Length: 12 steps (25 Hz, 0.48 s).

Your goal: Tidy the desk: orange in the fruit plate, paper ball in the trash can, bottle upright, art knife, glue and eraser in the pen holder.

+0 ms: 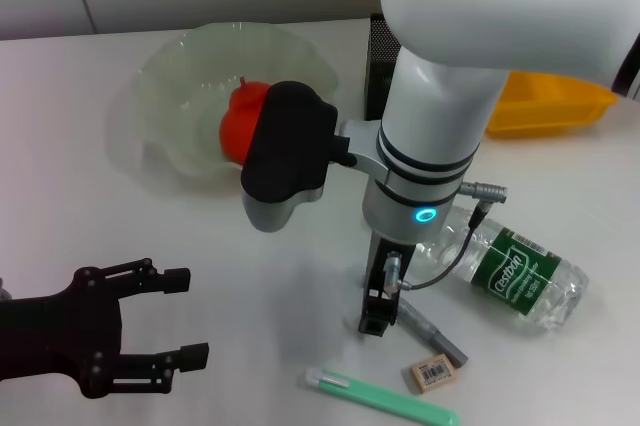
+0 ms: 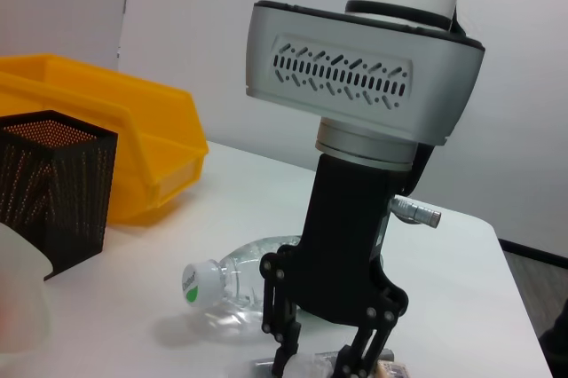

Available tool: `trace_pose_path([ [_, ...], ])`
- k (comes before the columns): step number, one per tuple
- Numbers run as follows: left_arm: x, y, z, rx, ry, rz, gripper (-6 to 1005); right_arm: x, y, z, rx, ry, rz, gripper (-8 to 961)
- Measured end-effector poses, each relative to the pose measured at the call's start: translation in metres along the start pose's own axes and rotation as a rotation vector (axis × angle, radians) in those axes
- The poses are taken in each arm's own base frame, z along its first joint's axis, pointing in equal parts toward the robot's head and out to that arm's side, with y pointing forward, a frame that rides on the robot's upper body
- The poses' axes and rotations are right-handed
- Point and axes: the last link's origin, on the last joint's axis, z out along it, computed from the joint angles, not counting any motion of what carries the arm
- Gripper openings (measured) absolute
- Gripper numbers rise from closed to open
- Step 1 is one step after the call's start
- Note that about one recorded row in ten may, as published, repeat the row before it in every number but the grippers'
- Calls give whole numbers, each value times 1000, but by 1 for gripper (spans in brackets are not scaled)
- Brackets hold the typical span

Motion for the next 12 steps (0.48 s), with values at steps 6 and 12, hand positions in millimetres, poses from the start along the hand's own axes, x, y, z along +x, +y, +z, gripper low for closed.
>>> trace_pose_path([
  [6,0,0,0,0,0,0,859,-3,2,-8,0,-20,-9,456],
  [12,0,0,0,-1,0,0,859,7,-8,-47,52,-58,27,381],
])
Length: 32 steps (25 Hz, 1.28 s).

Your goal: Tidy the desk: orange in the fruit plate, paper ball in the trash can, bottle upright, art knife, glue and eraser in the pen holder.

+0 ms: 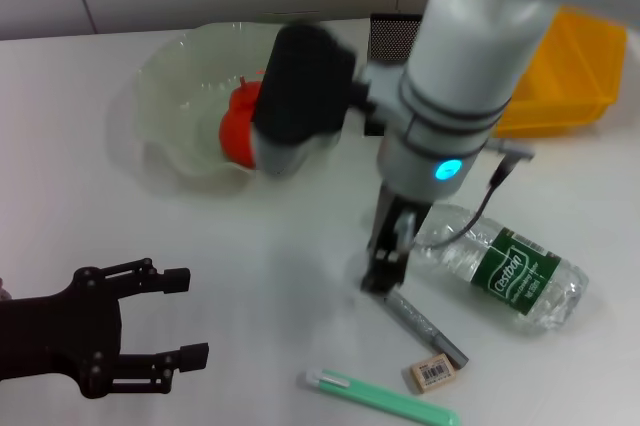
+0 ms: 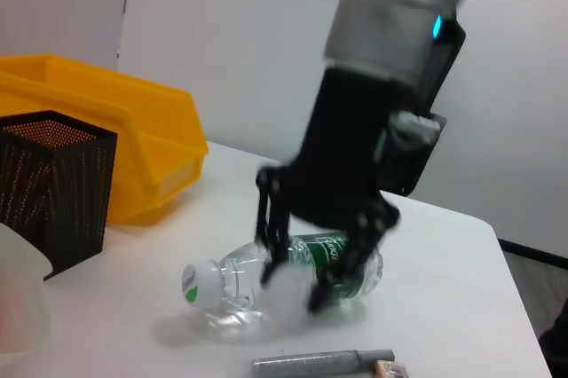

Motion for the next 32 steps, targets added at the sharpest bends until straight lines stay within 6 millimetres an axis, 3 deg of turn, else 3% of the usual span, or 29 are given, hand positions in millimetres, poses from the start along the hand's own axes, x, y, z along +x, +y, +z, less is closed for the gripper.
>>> trace_pose_path([
  [6,0,0,0,0,0,-1,859,31,-34,-42,168,0,135,368],
  [7,0,0,1,0,1,0,859,43,-47,-53,228,-11,188,368],
  [8,0,0,1,0,1,0,859,43,-47,-53,228,-11,188,368],
  [12,2,-1,3,-5,3,4,860,73,-76,-68,324,-34,295,367],
  [19,3,-1,3,-6,4,-2,860,105,-103,-73,375,-115,365,366],
  [25,3,-1,5,-9,7,-3,860,135,-129,-65,454,-189,398,366],
  [32,4,-2,6,-8,10,0,860,146,-148,-53,602,-290,351,365],
])
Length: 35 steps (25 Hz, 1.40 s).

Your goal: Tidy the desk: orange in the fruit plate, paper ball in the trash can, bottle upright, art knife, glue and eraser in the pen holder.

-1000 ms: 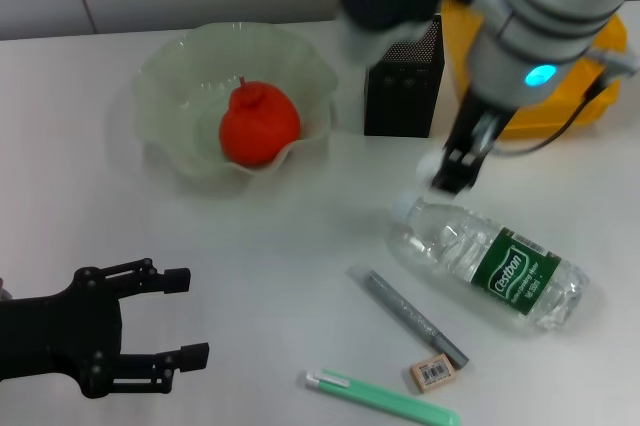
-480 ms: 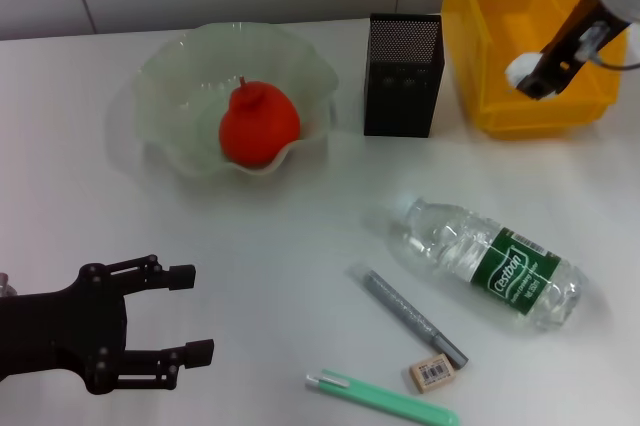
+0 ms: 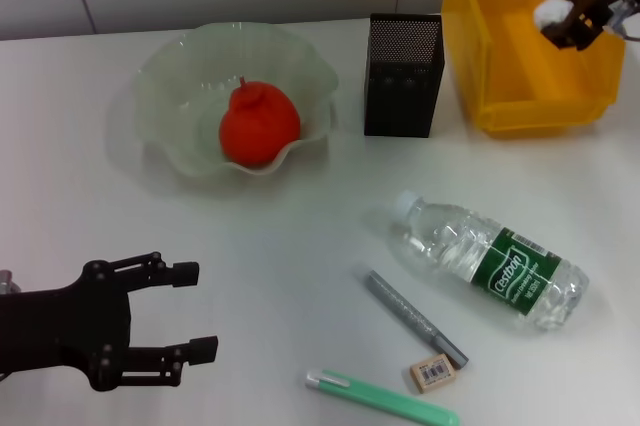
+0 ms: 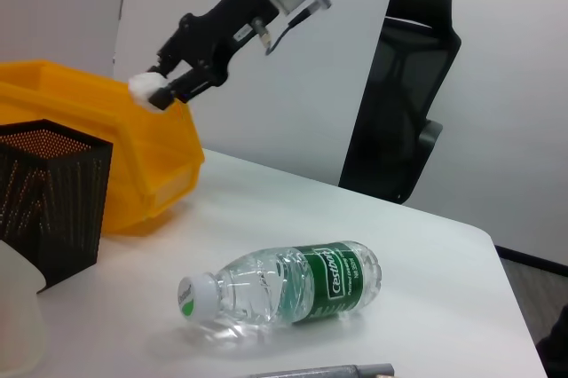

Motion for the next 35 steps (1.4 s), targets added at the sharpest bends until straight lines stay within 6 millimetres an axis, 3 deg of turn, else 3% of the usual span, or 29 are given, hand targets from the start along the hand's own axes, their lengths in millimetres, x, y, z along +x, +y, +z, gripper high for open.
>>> trace_pose_path([
  [8,0,0,-1,5,6,-2,859,1,4,19,25,-45,2,478],
  [14,-1,0,-2,10,7,-7,859,2,4,20,32,-47,5,699],
  [17,-1,0,-2,10,8,-7,859,4,4,18,27,-46,21,726],
  [26,1,-1,-1,9,10,6,860,9,8,-24,-174,-36,205,790],
  [35,4,-2,1,-1,11,16,860,-12,48,-56,-504,234,183,790],
])
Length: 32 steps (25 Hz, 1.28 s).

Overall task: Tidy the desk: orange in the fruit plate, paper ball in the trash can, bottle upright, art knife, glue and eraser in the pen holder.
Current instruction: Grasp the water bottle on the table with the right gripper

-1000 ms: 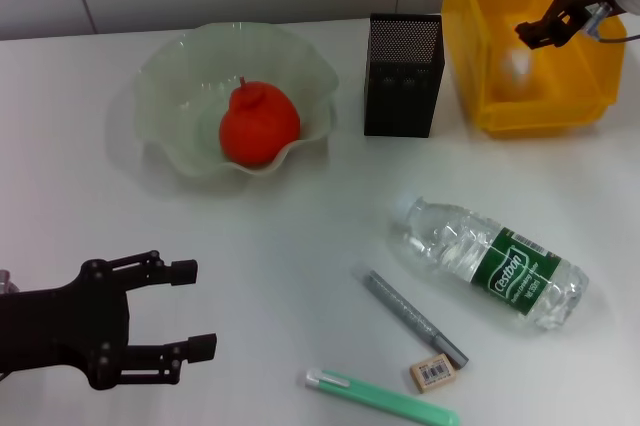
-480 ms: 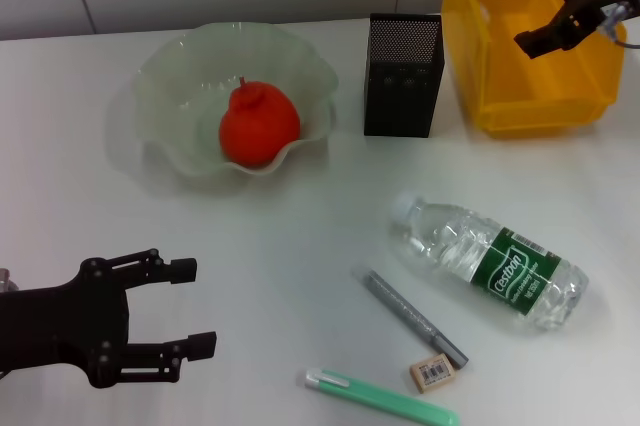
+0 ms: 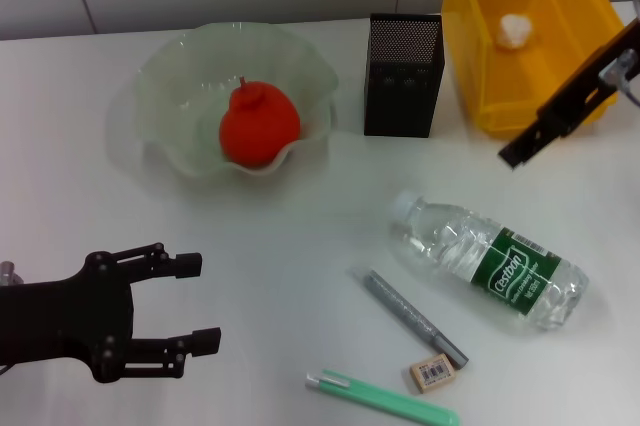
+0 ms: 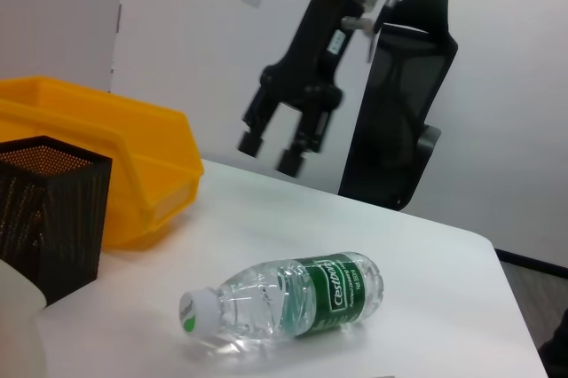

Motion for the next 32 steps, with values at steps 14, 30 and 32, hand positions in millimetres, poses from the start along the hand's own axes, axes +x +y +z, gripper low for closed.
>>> trace_pose_path([
  [14,-4,3,-2,1,0,-8,858,-10,40,40,40,250,-57,790],
  [30,-5,3,0,6,2,-5,855,-18,45,80,47,264,-90,791],
  [32,-5,3,0,5,4,-5,854,-18,45,82,44,267,-90,791],
])
